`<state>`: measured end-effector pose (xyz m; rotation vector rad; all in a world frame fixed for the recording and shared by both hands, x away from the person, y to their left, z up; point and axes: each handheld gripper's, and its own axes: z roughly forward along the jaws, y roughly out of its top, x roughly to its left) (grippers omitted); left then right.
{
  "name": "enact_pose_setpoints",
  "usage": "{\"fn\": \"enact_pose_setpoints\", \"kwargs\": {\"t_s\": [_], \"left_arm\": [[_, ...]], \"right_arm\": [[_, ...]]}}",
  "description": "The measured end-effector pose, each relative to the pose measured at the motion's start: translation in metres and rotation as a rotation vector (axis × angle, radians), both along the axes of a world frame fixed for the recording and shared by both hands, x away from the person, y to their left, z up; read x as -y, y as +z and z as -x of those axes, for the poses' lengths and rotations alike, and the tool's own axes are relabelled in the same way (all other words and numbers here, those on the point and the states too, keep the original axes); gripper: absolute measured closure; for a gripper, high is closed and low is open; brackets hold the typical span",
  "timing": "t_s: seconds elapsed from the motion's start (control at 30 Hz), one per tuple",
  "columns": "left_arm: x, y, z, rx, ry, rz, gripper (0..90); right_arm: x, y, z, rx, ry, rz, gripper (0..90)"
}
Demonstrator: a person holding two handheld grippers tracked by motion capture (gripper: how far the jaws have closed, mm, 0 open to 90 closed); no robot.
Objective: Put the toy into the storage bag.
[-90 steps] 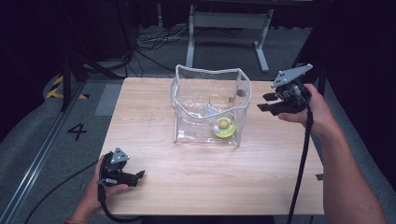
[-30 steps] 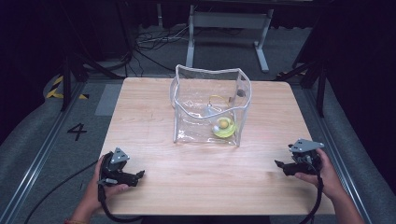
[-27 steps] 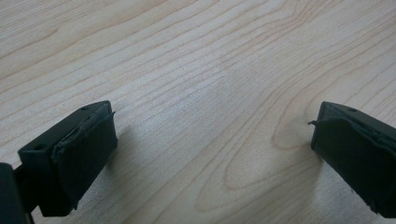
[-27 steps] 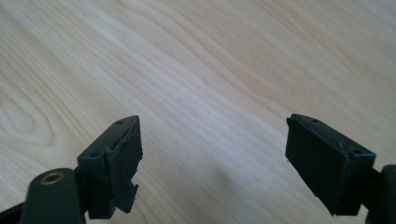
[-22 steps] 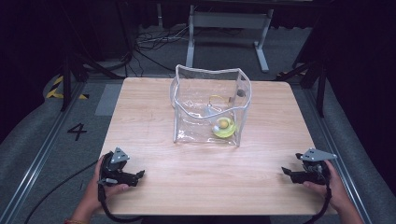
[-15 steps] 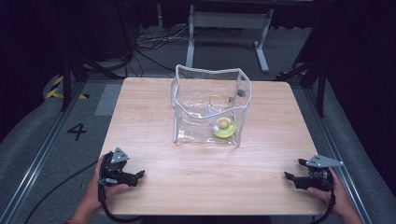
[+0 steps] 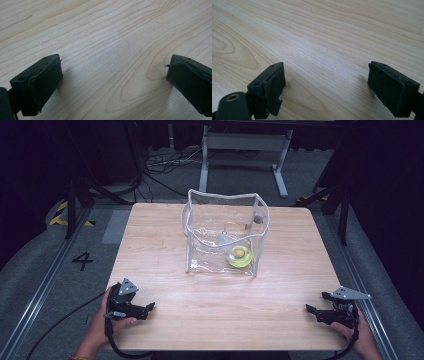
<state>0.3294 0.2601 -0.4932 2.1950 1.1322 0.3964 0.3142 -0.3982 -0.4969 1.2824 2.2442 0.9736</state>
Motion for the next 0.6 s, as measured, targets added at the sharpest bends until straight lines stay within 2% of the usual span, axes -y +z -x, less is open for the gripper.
{"fn": "enact_pose_setpoints", "kwargs": {"t_s": [0.6], "left_arm": [[0.0003, 0.0, -0.0011, 0.001, 0.011, -0.001, 0.5]], "right_arm": [[0.0, 0.0, 0.0, 0.0, 0.0, 0.0, 14.5]]}}
